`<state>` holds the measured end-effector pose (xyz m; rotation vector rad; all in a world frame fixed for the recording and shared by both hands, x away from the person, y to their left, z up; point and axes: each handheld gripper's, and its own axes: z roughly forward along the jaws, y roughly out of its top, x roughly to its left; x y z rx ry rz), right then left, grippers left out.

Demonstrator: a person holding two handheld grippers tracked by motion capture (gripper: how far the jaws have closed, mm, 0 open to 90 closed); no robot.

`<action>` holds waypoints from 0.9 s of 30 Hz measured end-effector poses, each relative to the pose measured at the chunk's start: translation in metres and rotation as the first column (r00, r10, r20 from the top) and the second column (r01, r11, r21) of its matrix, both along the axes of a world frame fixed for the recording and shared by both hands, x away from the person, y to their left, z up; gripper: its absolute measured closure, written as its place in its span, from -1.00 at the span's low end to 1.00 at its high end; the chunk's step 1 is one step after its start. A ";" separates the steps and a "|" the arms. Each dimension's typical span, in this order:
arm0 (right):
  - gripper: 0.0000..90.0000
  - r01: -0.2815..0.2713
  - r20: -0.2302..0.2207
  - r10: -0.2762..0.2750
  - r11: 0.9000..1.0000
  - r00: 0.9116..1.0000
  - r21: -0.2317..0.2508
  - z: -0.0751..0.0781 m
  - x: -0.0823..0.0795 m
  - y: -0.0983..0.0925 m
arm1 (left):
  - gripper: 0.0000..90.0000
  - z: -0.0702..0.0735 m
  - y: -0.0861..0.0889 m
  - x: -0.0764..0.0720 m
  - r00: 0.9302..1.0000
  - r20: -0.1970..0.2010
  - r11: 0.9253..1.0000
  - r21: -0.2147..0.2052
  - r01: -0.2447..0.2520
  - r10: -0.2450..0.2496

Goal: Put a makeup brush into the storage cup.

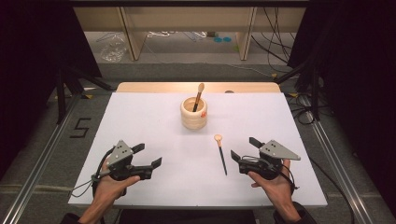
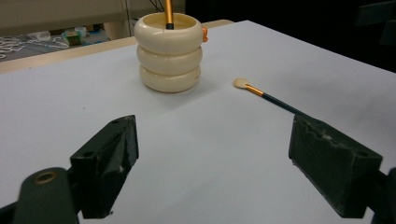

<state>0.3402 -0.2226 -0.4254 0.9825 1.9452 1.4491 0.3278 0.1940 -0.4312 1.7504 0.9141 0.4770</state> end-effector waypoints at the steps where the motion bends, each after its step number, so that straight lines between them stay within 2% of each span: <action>1: -0.64 -0.004 -0.004 0.004 1.000 1.000 -0.003 0.000 0.001 0.001 | -0.65 0.000 0.000 0.000 1.000 0.002 1.000 0.003 0.001 -0.001; 5: -0.65 -0.002 -0.003 0.002 1.000 1.000 0.000 0.001 0.003 0.004 | -0.65 -0.002 -0.001 0.000 1.000 0.003 1.000 0.011 0.000 0.000; 16: -0.65 -0.018 -0.051 0.015 0.998 0.999 -0.062 0.007 0.009 0.009 | -0.65 -0.003 -0.001 0.000 1.000 -0.001 1.000 0.012 -0.001 0.001; 24: -0.65 -0.027 -0.068 0.020 0.996 0.997 -0.090 0.012 0.015 0.015 | -0.65 -0.002 -0.001 -0.001 1.000 0.007 1.000 0.007 -0.006 0.006; 27: -0.65 -0.024 -0.080 0.016 0.994 0.997 -0.103 0.014 0.019 0.016 | -0.65 -0.002 -0.001 0.000 1.000 0.020 1.000 0.020 0.007 -0.008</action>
